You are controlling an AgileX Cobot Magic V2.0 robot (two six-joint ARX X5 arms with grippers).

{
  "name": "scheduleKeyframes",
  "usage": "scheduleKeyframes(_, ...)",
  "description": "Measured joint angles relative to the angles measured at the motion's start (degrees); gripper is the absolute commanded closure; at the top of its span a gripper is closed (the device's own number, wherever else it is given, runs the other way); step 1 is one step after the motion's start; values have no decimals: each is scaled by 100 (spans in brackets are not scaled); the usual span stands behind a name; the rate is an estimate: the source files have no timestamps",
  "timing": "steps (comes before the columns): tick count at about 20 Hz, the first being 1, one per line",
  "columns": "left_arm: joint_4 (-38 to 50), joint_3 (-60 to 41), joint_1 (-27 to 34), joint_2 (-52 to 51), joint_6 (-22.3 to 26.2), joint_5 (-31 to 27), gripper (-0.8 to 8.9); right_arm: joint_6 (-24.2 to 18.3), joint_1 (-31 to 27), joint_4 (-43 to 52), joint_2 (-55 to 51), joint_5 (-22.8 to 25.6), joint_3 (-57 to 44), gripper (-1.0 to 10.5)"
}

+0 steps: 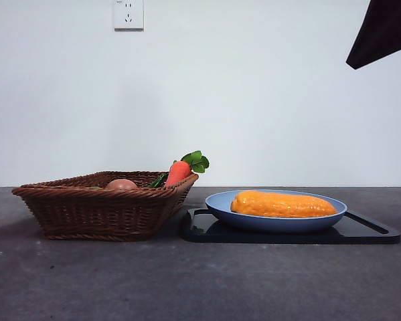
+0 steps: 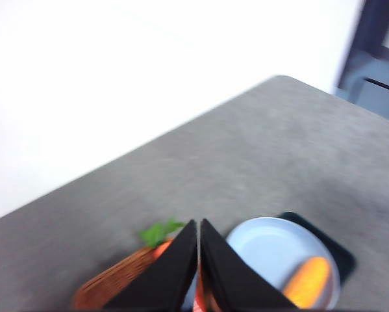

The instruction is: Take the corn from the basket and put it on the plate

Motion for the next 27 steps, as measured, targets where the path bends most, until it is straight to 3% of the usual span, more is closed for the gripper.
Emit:
scheduleKeyframes(5,1676,-2938,1281,-2177,-125,-35,806,0,0,66,0,2,0,945)
scheduleKeyframes(11,3519,-6358,1624,-4535,-483,-1078,806,2,0,66,0,0,0,945)
scheduleKeyframes(19,3818,-9259,1624,-6817,-960,-2024,806,0,0,68,0,0,0,945)
scheduleKeyframes(27,3783,-10494,1624,-8094,-1257,-2092,806,0,0,70,0,2,0,945)
